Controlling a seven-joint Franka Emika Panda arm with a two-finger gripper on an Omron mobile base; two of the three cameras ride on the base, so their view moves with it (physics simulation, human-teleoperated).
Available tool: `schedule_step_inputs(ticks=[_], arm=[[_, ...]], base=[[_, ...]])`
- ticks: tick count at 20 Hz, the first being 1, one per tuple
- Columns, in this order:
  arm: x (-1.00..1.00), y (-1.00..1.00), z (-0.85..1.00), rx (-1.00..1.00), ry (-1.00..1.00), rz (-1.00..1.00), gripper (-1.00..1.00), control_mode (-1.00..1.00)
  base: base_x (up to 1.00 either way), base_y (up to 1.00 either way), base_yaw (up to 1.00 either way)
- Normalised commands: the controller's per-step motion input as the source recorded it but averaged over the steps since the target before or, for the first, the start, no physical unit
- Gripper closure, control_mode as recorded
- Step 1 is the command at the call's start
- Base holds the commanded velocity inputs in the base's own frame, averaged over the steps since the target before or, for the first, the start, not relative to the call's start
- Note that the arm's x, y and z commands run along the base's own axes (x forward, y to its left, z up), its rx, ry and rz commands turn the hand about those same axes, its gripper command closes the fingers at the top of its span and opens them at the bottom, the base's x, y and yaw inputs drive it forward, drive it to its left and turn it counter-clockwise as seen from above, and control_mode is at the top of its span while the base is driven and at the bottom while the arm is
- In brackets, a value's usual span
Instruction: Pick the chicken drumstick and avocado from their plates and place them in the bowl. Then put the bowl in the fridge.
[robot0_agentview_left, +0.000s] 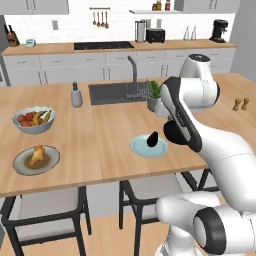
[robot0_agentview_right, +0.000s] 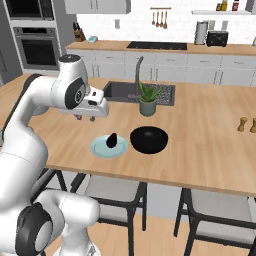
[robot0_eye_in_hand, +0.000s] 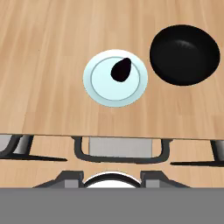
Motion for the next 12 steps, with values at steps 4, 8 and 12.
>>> schedule_step_inputs(ticks=[4, 8, 12], arm=[[-0.16, -0.01, -0.16, -0.02, 0.0, 0.0, -1.0, -1.0], [-0.19, -0.19, -0.48, 0.01, 0.0, 0.0, -1.0, -1.0], [0.07, 0.0, -0.66, 0.0, -0.02, -0.15, -1.0, -1.0]], base=[[0.0, 0.0, 0.0], [0.0, 0.0, 0.0], [0.0, 0.0, 0.0]])
